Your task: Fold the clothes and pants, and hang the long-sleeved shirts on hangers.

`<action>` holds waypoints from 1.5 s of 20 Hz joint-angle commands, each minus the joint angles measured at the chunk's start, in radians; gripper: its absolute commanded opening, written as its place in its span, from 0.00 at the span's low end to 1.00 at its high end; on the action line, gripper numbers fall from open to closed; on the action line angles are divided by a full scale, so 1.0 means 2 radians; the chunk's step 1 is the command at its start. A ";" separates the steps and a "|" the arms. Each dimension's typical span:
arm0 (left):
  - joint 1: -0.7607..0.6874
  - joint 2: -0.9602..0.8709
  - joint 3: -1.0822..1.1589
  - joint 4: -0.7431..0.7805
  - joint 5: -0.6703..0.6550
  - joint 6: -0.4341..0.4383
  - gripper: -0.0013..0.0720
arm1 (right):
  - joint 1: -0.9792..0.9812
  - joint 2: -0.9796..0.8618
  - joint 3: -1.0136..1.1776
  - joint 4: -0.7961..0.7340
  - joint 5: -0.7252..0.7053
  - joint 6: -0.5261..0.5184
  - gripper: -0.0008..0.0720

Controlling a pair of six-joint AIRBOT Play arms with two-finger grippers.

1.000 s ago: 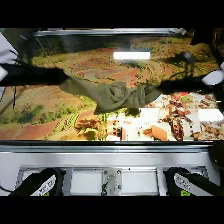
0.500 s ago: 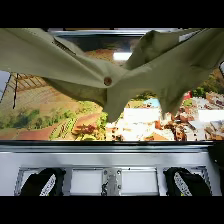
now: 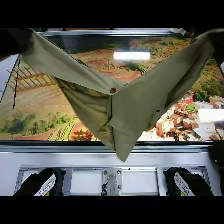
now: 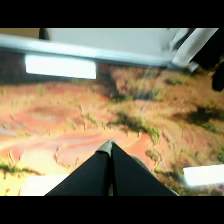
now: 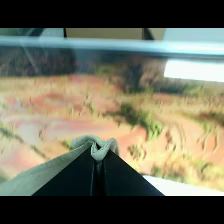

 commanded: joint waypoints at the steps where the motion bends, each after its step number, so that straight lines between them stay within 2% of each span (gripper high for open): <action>1: -0.003 -0.089 -0.008 -0.013 0.015 -0.001 0.03 | 0.004 0.012 -0.068 -0.012 0.034 0.007 0.03; 2: -0.003 -0.110 -0.008 -0.017 0.020 -0.001 0.03 | 0.004 0.019 -0.094 -0.034 0.027 0.020 0.03; 3: -0.003 -0.132 -0.008 -0.016 0.020 -0.001 0.12 | 0.004 0.021 -0.112 -0.060 0.022 0.036 0.03; 4: -0.003 -0.151 -0.008 -0.016 0.010 -0.007 0.63 | 0.003 0.019 -0.126 -0.095 0.019 0.054 0.03; 5: -0.002 -0.166 -0.009 -0.016 -0.010 -0.019 0.90 | 0.003 0.017 -0.136 -0.123 0.018 0.067 0.03; 7: -0.004 -0.190 -0.016 -0.016 -0.083 -0.017 0.87 | 0.003 0.008 -0.150 -0.150 0.014 0.079 0.03; 10: -0.049 -0.188 -0.101 -0.011 -0.119 -0.008 0.87 | 0.004 -0.007 -0.159 -0.144 0.014 0.079 0.03; 15: -0.187 -0.190 -0.235 -0.011 -0.093 -0.008 0.87 | 0.005 -0.021 -0.161 -0.138 0.009 0.079 0.03; 19: -0.272 -0.229 -0.263 -0.011 -0.066 -0.008 0.87 | 0.005 -0.023 -0.161 -0.138 0.009 0.079 0.03; 22: -0.294 -0.266 -0.250 -0.013 -0.070 -0.022 0.87 | 0.005 -0.023 -0.161 -0.138 0.009 0.079 0.03; 30: -0.296 -0.311 -0.210 -0.043 -0.056 -0.041 0.87 | 0.005 -0.023 -0.161 -0.138 0.010 0.079 0.03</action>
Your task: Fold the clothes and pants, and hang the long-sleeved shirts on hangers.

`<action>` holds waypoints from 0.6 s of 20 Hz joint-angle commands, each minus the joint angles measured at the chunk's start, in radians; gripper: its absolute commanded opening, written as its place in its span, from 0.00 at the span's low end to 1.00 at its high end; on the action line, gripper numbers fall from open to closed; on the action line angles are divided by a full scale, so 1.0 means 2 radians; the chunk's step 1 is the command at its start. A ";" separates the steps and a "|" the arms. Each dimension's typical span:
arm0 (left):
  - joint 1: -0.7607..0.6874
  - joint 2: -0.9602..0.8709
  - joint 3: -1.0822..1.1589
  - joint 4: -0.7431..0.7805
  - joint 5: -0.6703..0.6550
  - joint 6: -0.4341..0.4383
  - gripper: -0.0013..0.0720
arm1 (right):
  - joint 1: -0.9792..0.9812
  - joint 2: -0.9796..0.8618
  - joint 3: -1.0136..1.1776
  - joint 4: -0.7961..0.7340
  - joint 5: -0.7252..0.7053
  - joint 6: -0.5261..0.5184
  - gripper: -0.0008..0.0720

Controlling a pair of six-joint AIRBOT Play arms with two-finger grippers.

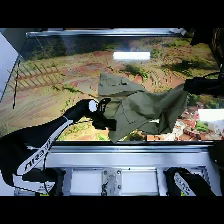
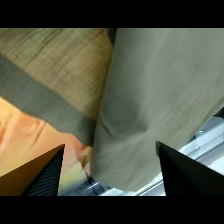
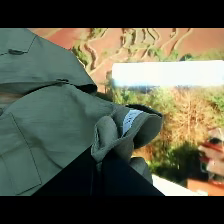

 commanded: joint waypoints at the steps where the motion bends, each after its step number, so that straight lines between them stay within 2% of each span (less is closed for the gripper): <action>1: -0.002 -0.021 0.011 -0.007 0.006 -0.010 0.87 | 0.001 0.000 0.000 0.000 0.000 0.000 0.03; 4: -0.002 -0.023 0.009 -0.007 0.017 -0.013 0.86 | 0.001 0.000 0.000 0.000 0.000 0.000 0.03; 5: -0.002 -0.023 0.009 -0.007 0.022 -0.013 0.63 | 0.001 0.000 0.000 0.000 0.001 0.000 0.03; 6: -0.002 -0.023 0.009 -0.006 0.030 -0.011 0.20 | 0.001 0.000 0.000 0.000 0.002 0.000 0.03; 7: -0.001 -0.023 0.011 -0.004 0.038 0.001 0.03 | 0.001 0.000 0.000 0.000 0.002 0.000 0.03; 9: 0.027 -0.023 0.046 0.034 0.023 0.006 0.03 | 0.003 0.003 0.000 0.000 0.004 -0.010 0.03; 12: 0.117 -0.023 0.154 0.096 -0.034 0.004 0.03 | 0.028 0.013 -0.001 0.006 0.025 -0.017 0.03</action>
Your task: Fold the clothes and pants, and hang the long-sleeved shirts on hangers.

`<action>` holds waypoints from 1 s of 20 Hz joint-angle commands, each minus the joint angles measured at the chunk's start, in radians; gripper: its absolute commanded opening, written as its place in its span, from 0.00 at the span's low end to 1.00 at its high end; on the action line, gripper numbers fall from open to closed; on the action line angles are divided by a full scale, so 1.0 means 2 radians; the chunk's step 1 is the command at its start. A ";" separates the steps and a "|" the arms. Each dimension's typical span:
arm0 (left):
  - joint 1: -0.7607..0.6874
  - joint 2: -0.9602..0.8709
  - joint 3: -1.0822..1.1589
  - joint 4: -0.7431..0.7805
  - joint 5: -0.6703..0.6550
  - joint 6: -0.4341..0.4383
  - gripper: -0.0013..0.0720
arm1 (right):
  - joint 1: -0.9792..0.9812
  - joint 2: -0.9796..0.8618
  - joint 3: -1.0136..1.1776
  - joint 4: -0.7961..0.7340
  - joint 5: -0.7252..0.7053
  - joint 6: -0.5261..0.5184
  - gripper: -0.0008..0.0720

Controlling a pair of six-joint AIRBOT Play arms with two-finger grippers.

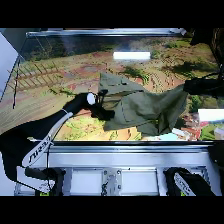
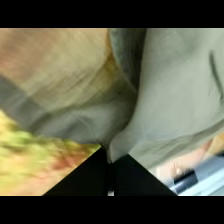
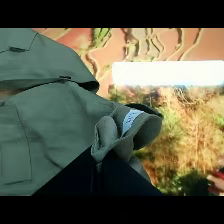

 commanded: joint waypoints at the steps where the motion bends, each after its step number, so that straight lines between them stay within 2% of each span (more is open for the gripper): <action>1: 0.098 0.000 0.117 0.055 -0.045 0.002 0.03 | 0.035 0.009 -0.001 0.019 0.028 -0.008 0.03; 3: 0.157 0.000 0.190 0.056 -0.047 -0.002 0.03 | 0.093 0.009 -0.002 0.063 0.034 -0.008 0.03; 5: 0.199 0.000 0.240 0.056 -0.046 -0.002 0.03 | 0.171 0.009 -0.015 0.112 0.005 -0.008 0.03; 7: 0.224 -0.001 0.269 0.056 -0.047 -0.002 0.03 | 0.273 0.001 -0.036 0.146 -0.066 -0.008 0.03; 10: 0.246 -0.001 0.290 0.057 -0.056 0.000 0.03 | 0.419 -0.047 -0.043 0.148 -0.183 -0.008 0.03; 11: 0.251 -0.001 0.297 0.057 -0.064 0.001 0.20 | 0.459 -0.070 -0.043 0.149 -0.229 -0.008 0.06; 12: 0.256 -0.001 0.304 0.057 -0.071 0.000 0.67 | 0.488 -0.089 -0.043 0.148 -0.264 -0.008 0.29; 13: 0.263 -0.001 0.315 0.057 -0.084 -0.001 0.89 | 0.505 -0.108 -0.043 0.148 -0.290 -0.008 0.72; 14: 0.271 0.000 0.326 0.057 -0.101 -0.001 0.87 | 0.510 -0.118 -0.043 0.148 -0.300 -0.010 0.94; 17: 0.295 0.023 0.323 0.057 -0.137 0.014 0.87 | 0.483 -0.122 -0.043 0.110 -0.277 -0.019 0.94; 20: 0.294 0.084 0.227 0.060 -0.127 0.035 0.87 | 0.417 -0.118 -0.043 0.067 -0.232 -0.019 0.94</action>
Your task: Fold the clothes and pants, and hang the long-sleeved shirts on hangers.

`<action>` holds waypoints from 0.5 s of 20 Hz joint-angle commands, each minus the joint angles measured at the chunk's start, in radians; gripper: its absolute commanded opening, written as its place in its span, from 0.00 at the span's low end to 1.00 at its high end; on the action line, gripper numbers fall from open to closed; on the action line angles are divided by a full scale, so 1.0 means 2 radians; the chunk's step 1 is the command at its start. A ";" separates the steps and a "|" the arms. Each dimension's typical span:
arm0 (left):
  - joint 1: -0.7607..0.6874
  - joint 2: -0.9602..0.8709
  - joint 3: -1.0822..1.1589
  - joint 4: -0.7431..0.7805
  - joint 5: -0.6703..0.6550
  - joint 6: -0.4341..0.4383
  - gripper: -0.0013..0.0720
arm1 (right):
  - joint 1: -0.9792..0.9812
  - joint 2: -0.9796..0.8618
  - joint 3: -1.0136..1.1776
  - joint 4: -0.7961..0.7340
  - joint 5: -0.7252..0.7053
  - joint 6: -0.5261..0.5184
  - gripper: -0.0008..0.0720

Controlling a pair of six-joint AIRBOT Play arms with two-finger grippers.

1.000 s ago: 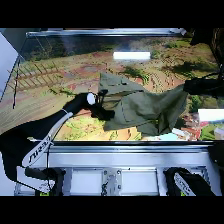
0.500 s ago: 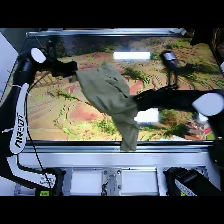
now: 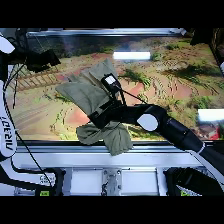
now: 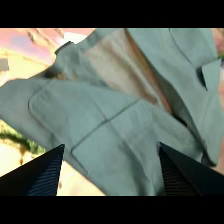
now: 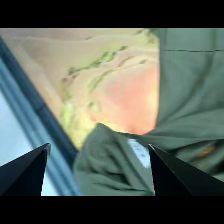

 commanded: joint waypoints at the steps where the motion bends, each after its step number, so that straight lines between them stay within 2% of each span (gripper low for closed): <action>1: 0.000 0.063 -0.101 0.003 -0.007 0.021 0.87 | -0.063 -0.004 0.000 -0.044 0.035 -0.002 0.94; 6: -0.047 0.149 -0.346 0.002 0.009 0.044 0.87 | -0.173 -0.029 0.000 -0.045 0.101 0.027 0.94; 10: -0.095 0.186 -0.502 -0.010 0.039 0.043 0.87 | -0.179 -0.071 0.000 -0.045 0.145 0.014 0.94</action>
